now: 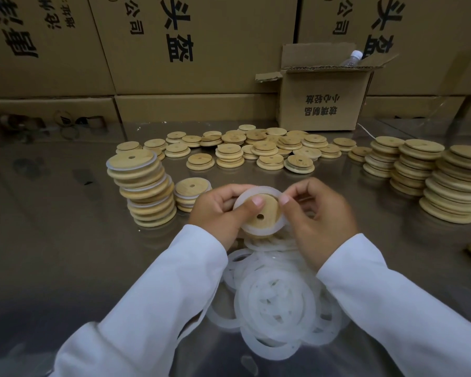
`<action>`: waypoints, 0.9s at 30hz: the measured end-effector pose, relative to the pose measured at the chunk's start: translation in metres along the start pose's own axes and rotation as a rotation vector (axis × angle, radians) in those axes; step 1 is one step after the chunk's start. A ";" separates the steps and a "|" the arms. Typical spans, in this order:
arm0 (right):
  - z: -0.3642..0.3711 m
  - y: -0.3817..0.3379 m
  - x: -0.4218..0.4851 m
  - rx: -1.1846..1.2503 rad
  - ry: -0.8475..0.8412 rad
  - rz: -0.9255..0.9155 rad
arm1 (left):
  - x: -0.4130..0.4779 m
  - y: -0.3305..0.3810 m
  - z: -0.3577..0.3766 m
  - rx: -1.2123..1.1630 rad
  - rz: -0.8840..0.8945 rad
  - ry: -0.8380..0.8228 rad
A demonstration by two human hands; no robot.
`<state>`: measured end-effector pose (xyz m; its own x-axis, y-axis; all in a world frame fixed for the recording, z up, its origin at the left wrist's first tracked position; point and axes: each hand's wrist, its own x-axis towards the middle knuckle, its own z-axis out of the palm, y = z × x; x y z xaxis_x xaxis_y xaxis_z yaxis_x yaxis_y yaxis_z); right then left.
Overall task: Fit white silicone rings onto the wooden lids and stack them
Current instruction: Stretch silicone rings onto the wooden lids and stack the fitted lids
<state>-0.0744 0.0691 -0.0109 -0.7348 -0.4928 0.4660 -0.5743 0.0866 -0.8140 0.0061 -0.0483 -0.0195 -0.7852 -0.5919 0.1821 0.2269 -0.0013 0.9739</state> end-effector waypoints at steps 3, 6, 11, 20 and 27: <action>-0.001 0.000 0.001 0.021 0.002 0.008 | 0.000 0.000 -0.002 -0.022 -0.015 0.000; 0.000 -0.001 0.001 0.042 0.005 0.001 | -0.001 0.001 -0.002 -0.009 -0.014 0.014; 0.000 0.001 0.002 0.057 0.029 0.024 | -0.001 0.001 0.000 0.006 -0.026 -0.006; 0.001 0.002 0.003 0.103 0.053 0.065 | -0.002 0.001 -0.001 0.026 0.054 -0.059; 0.001 -0.001 0.003 0.121 0.049 0.078 | -0.003 0.001 0.002 0.019 0.067 -0.034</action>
<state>-0.0759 0.0669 -0.0090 -0.7938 -0.4459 0.4135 -0.4692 0.0164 -0.8830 0.0073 -0.0451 -0.0188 -0.7877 -0.5626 0.2509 0.2687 0.0526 0.9618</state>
